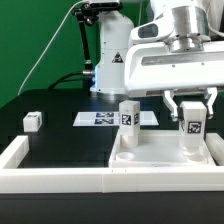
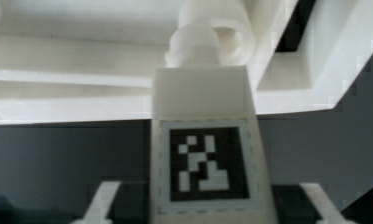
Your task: Assemble square table
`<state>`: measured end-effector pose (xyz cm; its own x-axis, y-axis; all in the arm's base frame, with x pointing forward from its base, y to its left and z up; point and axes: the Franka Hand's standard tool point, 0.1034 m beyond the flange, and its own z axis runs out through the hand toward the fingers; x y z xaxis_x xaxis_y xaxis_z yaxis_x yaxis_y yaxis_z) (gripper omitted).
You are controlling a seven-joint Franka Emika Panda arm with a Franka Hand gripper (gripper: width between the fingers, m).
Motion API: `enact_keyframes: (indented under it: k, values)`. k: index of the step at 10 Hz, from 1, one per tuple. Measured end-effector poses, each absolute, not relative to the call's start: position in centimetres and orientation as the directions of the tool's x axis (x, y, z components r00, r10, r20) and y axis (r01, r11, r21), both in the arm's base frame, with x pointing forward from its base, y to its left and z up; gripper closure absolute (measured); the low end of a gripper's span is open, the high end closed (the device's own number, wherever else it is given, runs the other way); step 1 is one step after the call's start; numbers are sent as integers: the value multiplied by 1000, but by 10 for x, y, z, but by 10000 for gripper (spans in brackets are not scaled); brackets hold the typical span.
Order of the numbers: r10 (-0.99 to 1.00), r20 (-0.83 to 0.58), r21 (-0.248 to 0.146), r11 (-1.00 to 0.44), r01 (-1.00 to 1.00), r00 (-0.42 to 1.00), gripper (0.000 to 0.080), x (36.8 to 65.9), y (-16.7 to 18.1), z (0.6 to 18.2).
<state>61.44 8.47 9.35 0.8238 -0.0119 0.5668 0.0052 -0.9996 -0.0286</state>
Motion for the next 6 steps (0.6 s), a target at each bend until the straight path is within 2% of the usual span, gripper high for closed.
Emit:
enact_keyframes:
  k: [6]
  values:
    - [-9,582,-26,-1000,7,813,506,618,88,93]
